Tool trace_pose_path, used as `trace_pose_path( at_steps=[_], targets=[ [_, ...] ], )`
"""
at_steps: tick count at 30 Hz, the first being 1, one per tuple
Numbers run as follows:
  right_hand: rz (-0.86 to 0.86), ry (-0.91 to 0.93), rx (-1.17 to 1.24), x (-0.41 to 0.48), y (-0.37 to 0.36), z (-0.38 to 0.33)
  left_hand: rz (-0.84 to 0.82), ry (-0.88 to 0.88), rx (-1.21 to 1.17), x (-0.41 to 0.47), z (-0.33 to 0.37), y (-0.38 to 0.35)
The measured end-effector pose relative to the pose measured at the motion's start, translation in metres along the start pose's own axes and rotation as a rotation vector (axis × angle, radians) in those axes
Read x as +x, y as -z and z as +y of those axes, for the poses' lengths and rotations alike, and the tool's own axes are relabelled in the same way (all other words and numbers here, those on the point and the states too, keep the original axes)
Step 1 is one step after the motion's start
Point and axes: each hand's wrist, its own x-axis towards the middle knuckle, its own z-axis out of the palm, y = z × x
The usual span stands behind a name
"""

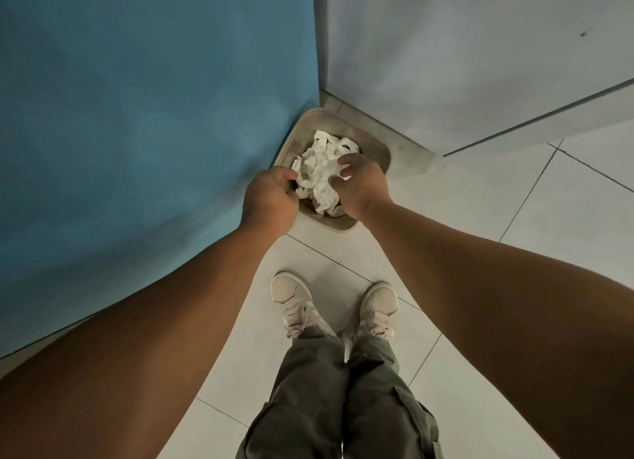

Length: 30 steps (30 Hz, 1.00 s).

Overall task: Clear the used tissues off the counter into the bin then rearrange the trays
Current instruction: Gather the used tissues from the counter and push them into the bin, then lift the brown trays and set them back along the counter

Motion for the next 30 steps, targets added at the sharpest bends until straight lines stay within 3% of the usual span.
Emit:
trace_pose_path(
  at_steps=[11,18,30],
  targets=[
    [-0.034,0.101,-0.177,-0.077,0.055,-0.019,0.027,-0.092,-0.008,-0.052,0.058,0.046],
    [0.010,0.286,-0.184,-0.176,0.124,-0.109,0.092,-0.195,0.043,-0.129,0.154,0.130],
    [0.219,0.775,-0.280,-0.334,0.267,-0.279,0.413,-0.447,-0.039,-0.278,0.307,0.304]
  ],
)
